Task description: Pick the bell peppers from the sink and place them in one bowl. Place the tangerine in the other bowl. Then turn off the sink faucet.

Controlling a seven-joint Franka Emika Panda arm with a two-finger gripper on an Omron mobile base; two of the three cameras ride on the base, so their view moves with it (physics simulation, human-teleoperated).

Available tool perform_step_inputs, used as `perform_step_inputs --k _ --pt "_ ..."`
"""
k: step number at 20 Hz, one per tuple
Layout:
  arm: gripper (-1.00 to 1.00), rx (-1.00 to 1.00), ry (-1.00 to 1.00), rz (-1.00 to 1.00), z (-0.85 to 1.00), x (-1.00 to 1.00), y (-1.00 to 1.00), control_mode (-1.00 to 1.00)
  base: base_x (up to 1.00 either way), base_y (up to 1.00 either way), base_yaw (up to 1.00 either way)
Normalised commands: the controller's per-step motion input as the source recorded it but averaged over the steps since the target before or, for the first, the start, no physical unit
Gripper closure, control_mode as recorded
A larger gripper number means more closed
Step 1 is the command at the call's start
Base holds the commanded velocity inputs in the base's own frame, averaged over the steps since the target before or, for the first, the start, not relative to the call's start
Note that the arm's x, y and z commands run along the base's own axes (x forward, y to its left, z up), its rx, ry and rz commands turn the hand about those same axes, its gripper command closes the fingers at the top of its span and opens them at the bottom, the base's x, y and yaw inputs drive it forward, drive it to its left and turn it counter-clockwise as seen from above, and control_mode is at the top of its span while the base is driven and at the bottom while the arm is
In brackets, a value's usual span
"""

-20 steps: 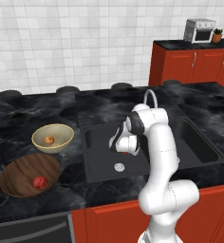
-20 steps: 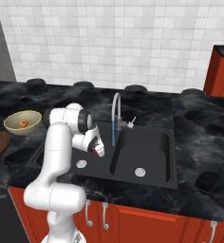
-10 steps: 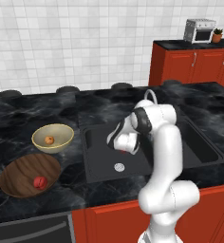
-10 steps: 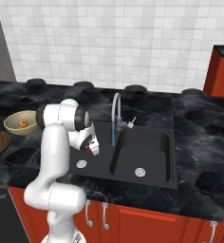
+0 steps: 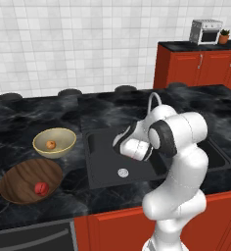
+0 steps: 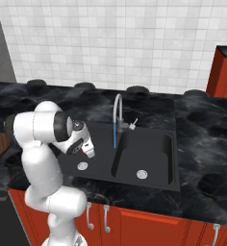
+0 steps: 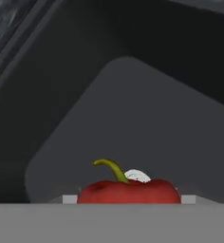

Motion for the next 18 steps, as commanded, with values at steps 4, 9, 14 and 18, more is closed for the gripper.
perform_step_inputs --k 4,9,14,18 --pt "1.0 0.0 -0.04 0.0 1.0 -0.62 0.0 -1.0 0.0 0.0 0.0" --pt "1.0 0.06 0.0 0.0 1.0 -0.34 0.0 -1.0 0.0 0.0 0.0" --pt "1.0 0.07 0.0 0.0 1.0 -0.29 0.0 -1.0 0.0 0.0 0.0" --pt "1.0 0.02 0.07 0.0 0.98 -0.21 0.0 -1.0 0.0 0.0 0.0"
